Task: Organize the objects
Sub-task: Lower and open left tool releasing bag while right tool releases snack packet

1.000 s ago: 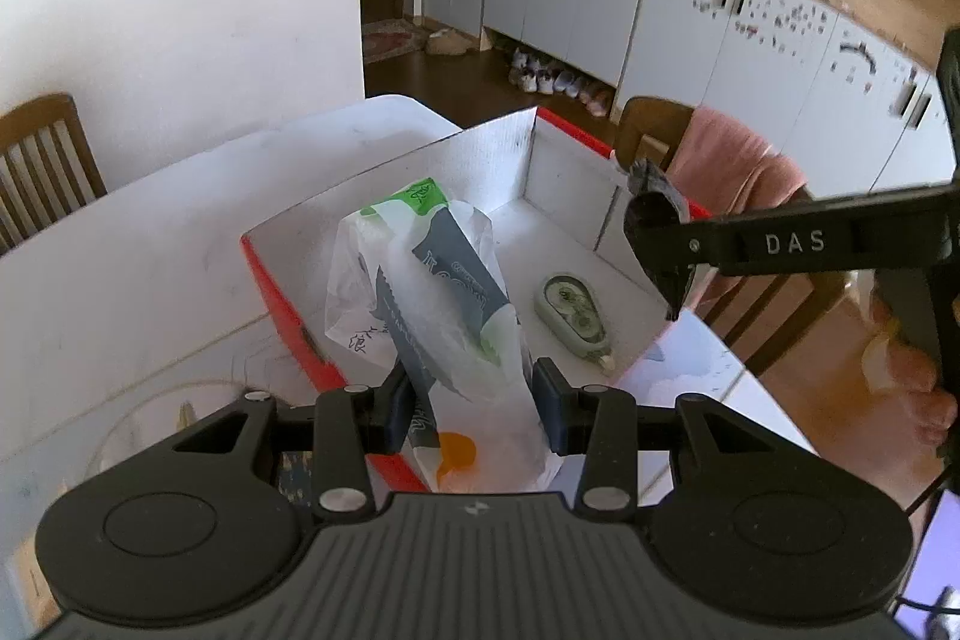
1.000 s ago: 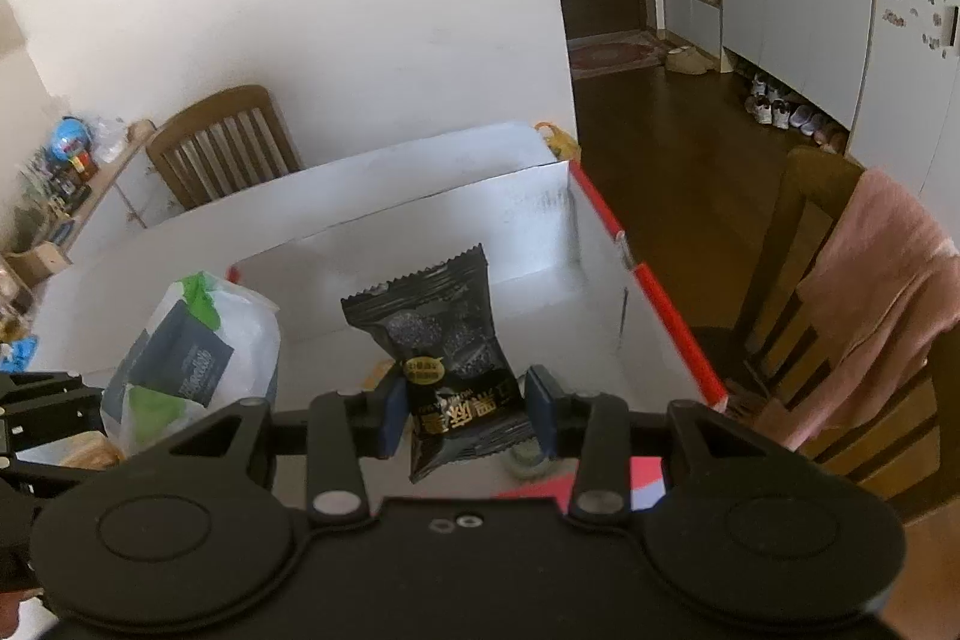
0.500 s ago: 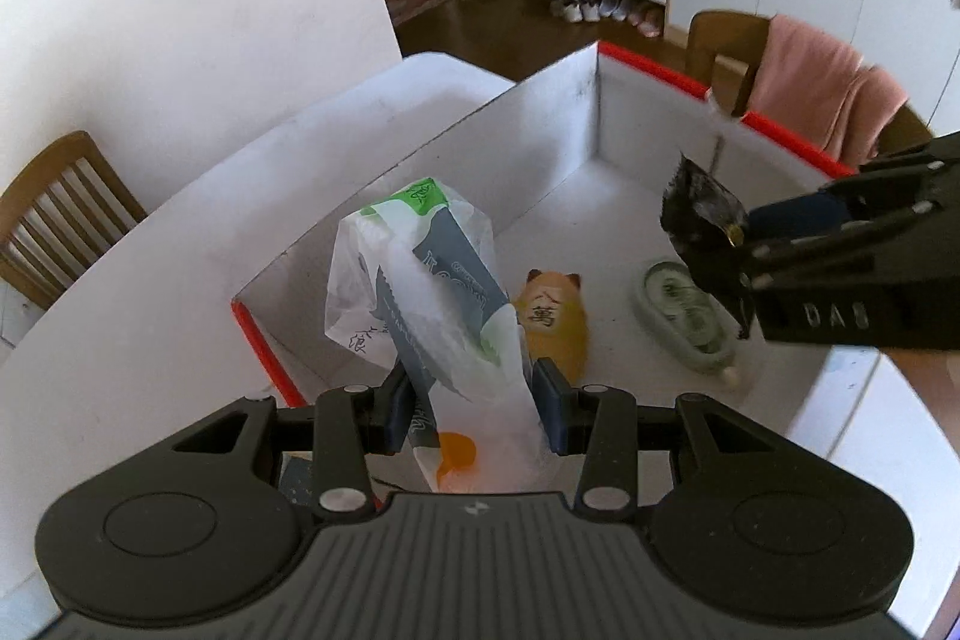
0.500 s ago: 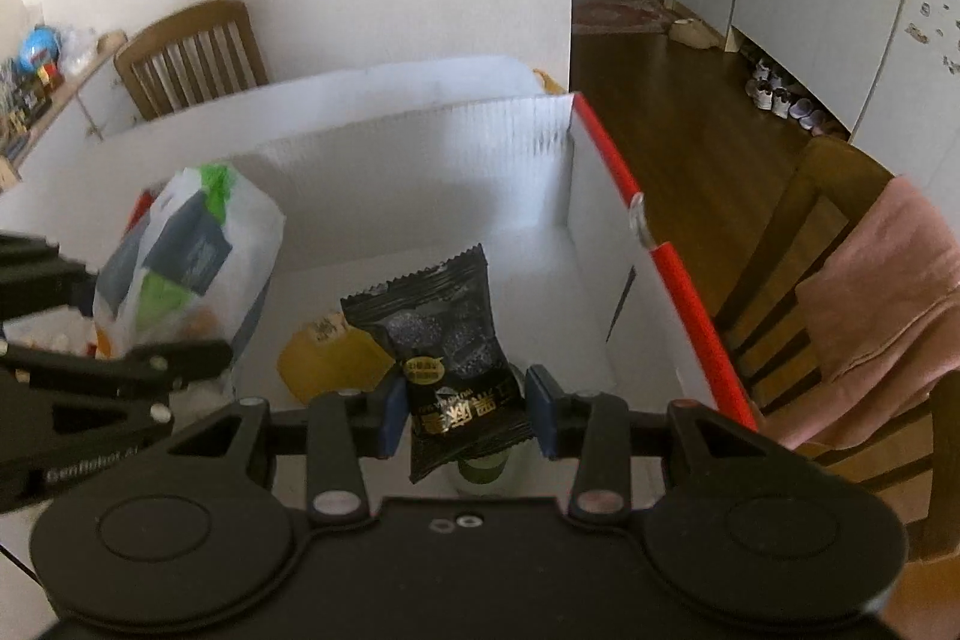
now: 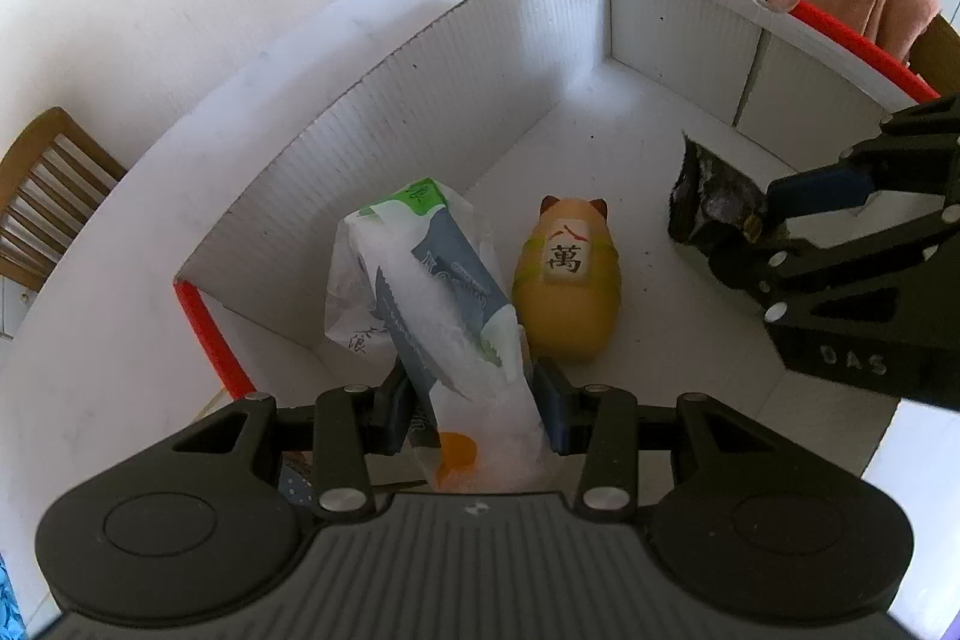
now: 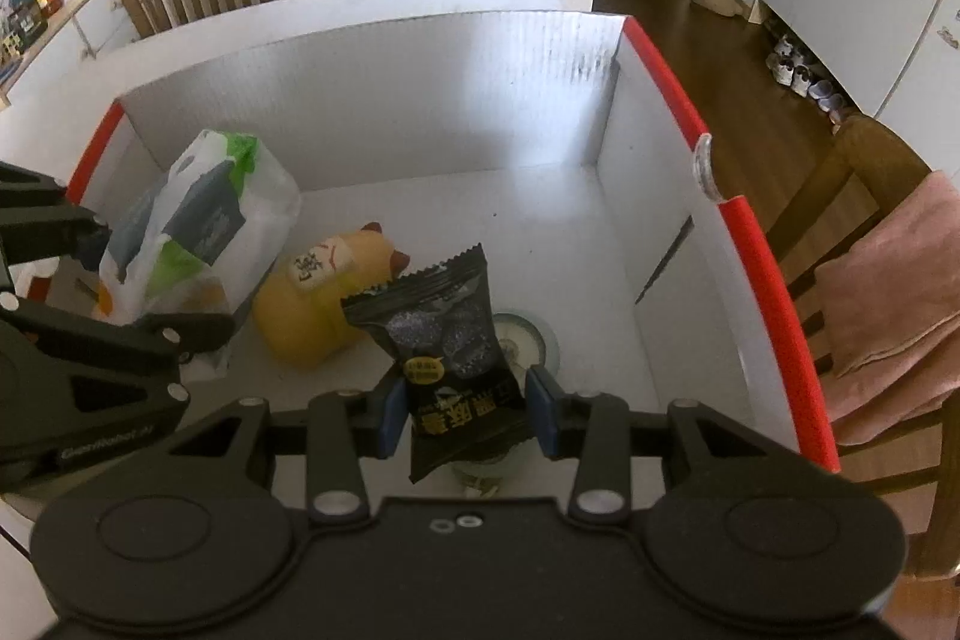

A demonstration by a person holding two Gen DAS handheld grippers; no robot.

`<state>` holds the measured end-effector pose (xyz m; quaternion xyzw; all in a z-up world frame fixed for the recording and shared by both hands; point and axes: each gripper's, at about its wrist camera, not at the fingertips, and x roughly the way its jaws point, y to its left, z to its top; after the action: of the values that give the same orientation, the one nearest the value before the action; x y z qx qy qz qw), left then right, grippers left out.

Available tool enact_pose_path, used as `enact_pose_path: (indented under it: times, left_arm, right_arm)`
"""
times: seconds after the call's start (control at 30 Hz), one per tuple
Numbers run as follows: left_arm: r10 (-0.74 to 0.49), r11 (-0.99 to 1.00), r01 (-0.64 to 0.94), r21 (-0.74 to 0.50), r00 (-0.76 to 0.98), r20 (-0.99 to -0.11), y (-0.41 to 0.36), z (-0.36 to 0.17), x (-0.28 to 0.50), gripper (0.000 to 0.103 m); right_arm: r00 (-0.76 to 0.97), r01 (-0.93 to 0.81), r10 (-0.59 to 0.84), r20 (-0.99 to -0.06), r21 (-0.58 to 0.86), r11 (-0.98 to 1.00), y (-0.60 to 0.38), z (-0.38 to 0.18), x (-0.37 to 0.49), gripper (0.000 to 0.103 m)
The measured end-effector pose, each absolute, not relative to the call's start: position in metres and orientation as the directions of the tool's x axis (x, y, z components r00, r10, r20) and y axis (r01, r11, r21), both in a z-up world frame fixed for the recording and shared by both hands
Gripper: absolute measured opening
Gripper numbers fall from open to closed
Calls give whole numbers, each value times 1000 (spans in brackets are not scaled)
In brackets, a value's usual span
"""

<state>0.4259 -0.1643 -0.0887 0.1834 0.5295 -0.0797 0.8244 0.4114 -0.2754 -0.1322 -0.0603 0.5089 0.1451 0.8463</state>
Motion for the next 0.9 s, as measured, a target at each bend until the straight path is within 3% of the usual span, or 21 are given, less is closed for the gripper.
enact_pose_path:
  times: [0.37, 0.73, 0.9]
  left_arm:
    - [41, 922, 346, 175, 361, -931, -170, -98, 431, 44]
    - [-31, 934, 341, 107, 374, -927, -166, -93, 425, 61]
    - [-55, 944, 320, 83, 399, -915, -160, -85, 418, 61]
  right_arm:
    - [422, -318, 190, -886, 52, 947, -275, -138, 418, 42]
    - [433, -343, 233, -871, 80, 936, -283, -131, 412, 46]
    - [463, -342, 252, -850, 91, 935, -291, -121, 406, 62]
